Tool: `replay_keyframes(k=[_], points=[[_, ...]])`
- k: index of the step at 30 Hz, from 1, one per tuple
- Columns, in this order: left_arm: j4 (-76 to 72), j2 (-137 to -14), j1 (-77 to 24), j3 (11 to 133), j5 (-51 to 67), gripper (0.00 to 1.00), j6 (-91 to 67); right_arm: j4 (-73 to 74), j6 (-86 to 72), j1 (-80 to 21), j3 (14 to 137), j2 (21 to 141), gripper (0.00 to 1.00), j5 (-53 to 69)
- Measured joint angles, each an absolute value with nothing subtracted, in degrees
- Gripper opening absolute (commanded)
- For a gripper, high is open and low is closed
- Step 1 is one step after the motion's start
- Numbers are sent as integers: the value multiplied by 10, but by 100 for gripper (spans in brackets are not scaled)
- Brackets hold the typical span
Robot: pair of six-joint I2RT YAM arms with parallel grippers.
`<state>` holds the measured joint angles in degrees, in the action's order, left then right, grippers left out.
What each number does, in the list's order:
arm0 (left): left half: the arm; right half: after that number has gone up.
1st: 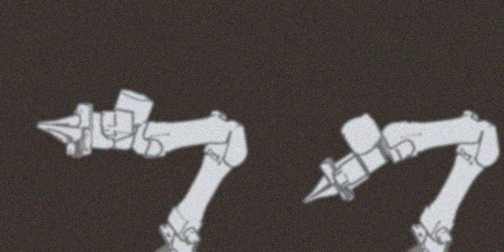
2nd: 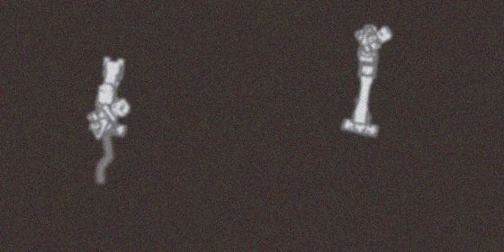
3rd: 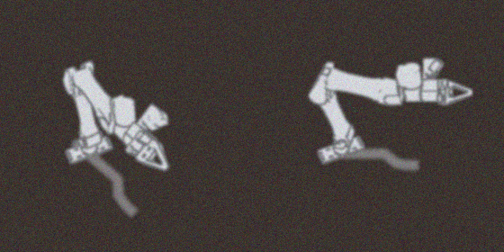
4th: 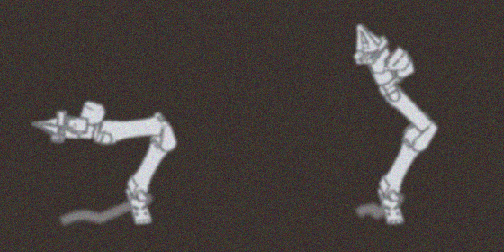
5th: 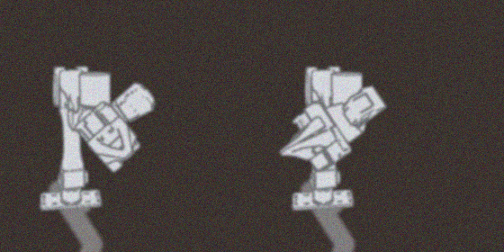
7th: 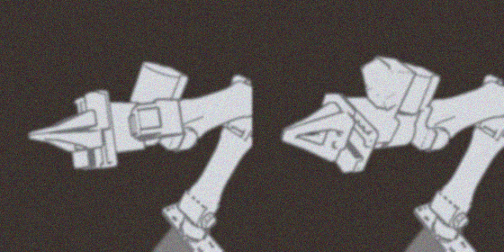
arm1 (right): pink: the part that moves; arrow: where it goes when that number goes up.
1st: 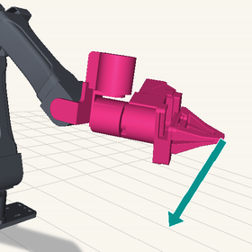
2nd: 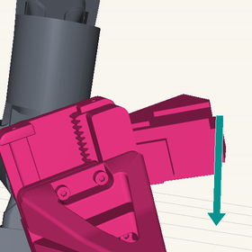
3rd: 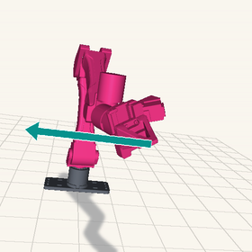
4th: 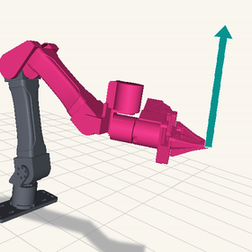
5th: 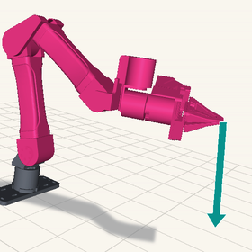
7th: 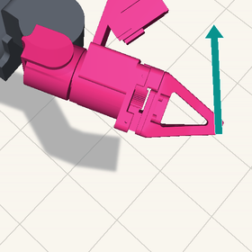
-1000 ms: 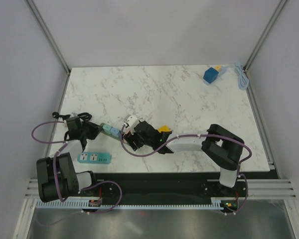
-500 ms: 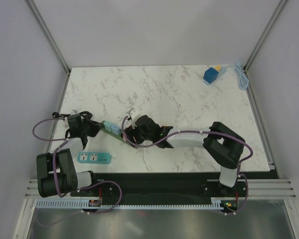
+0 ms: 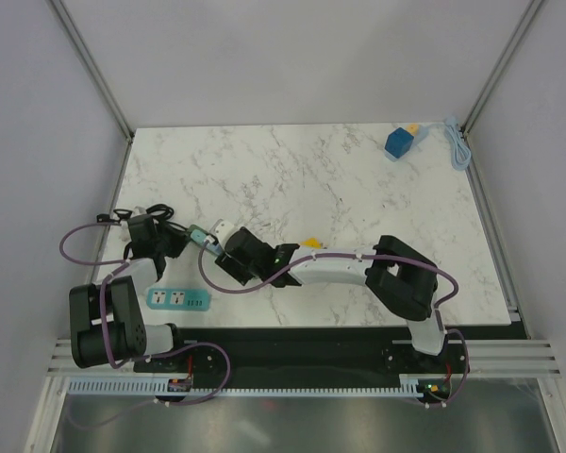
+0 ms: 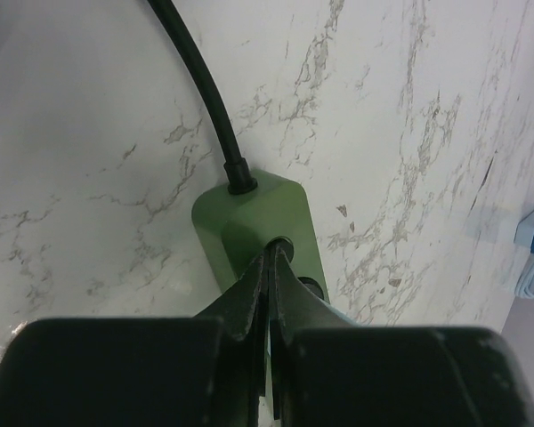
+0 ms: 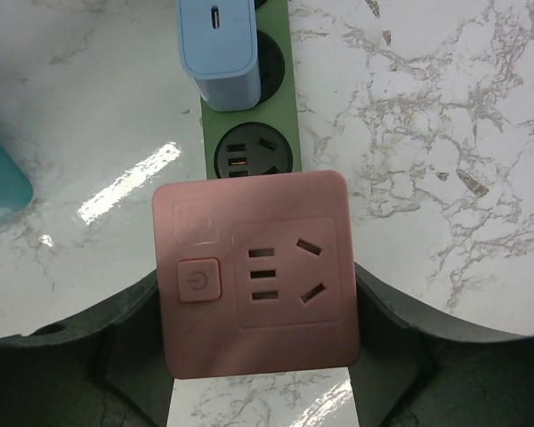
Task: Pull the plug off the socket
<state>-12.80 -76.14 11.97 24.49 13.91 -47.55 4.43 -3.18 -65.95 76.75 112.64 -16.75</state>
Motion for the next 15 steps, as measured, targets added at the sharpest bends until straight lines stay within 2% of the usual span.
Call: replay_keyframes(k=[7, 15], points=[[-132, -764, 119, 245, 136, 2, -475, 74, -4, -659, 799, 1145, 0, -169], [-135, -768, 117, 248, 141, 2, -475, 84, -113, -600, 794, 1137, 0, -22]])
